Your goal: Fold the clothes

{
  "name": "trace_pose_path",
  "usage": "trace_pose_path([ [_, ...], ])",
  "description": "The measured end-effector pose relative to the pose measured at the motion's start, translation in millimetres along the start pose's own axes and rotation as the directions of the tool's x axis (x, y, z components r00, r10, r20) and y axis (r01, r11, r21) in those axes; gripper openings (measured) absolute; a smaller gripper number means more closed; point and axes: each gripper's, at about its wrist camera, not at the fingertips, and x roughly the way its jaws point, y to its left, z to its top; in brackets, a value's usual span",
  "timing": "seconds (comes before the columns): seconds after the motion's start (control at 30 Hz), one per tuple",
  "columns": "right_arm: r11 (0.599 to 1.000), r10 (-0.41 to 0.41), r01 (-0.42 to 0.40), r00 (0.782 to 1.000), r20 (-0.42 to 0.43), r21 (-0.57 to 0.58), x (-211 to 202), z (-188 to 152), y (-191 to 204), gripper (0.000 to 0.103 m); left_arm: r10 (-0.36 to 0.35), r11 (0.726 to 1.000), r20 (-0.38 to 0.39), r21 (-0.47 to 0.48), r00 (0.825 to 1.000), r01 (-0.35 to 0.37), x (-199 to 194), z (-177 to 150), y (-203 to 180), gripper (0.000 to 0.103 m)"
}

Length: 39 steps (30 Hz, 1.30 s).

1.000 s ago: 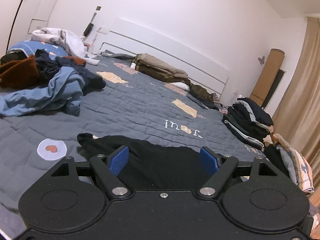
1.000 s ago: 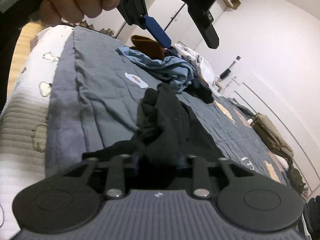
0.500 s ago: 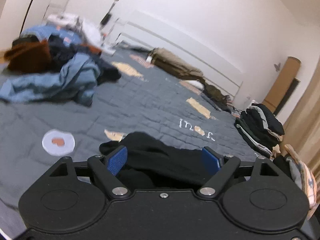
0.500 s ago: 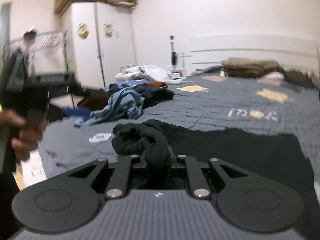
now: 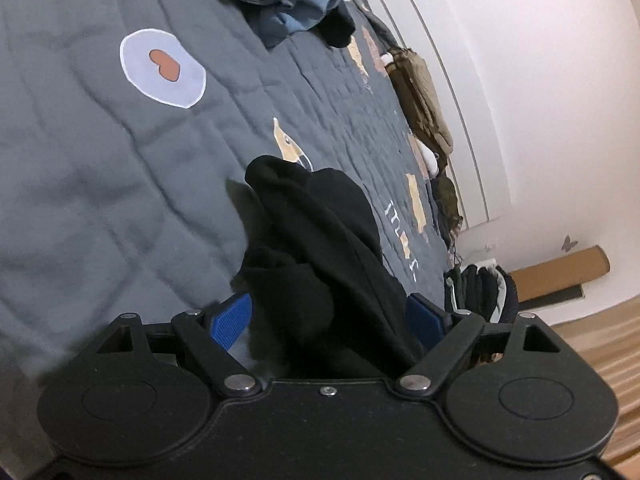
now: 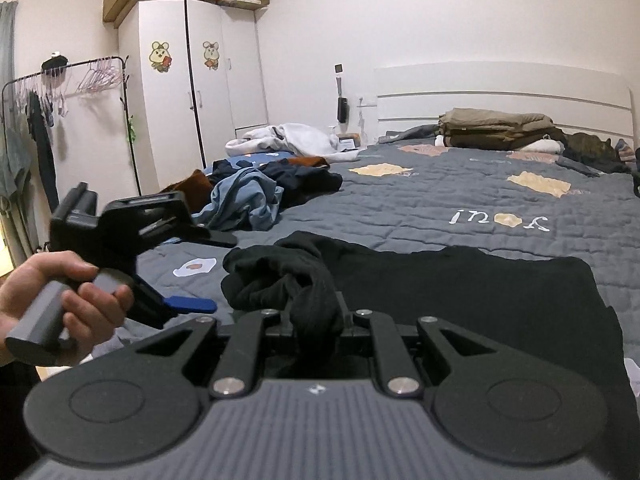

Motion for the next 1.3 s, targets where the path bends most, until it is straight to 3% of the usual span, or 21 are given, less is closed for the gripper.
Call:
trace_pose_path([
  [0.23, 0.999, 0.006, -0.006, 1.000, -0.003, -0.035, -4, -4, 4, 0.014, -0.015, 0.998, -0.025, -0.069, 1.000, 0.013, 22, -3, 3, 0.083],
  [0.3, 0.999, 0.006, -0.007, 1.000, -0.010, -0.038, -4, -5, 4, 0.014, -0.009, 0.998, -0.009, -0.064, 1.000, 0.009, 27, -3, 1, 0.078],
  [0.43, 0.999, 0.009, -0.010, 0.999, -0.031, -0.048, -7, -12, 5, 0.014, 0.031, 1.000, 0.058, -0.004, 0.998, -0.031, 27, -1, -9, 0.026],
  [0.57, 0.995, 0.030, -0.034, 0.998, -0.052, -0.090, -9, -19, 13, 0.013, 0.062, 0.991, 0.158, 0.109, 0.986, -0.080, 12, 2, -36, 0.016],
  [0.73, 0.990, 0.083, -0.086, 0.996, -0.033, -0.114, -18, -18, 27, 0.013, 0.015, 0.954, 0.211, 0.291, 0.977, -0.077, -6, 3, -83, 0.013],
  [0.83, 0.988, 0.106, -0.107, 0.994, -0.017, -0.115, -27, -17, 32, 0.013, -0.019, 0.937, 0.203, 0.346, 0.979, -0.053, -7, 0, -96, 0.013],
  [0.93, 0.991, 0.115, -0.116, 0.993, -0.014, -0.073, -32, -14, 29, 0.013, -0.022, 0.939, 0.187, 0.341, 0.982, -0.044, 1, -6, -100, 0.013],
  [1.13, 0.995, 0.094, -0.094, 0.996, 0.007, 0.031, -44, -6, 9, 0.013, -0.045, 0.913, 0.151, 0.408, 0.987, -0.021, 17, -15, -122, 0.013],
  [1.3, 0.988, 0.072, -0.077, 0.996, 0.046, 0.132, -59, -1, -13, 0.013, -0.069, 0.873, 0.081, 0.488, 0.994, 0.021, 43, -25, -162, 0.013],
])
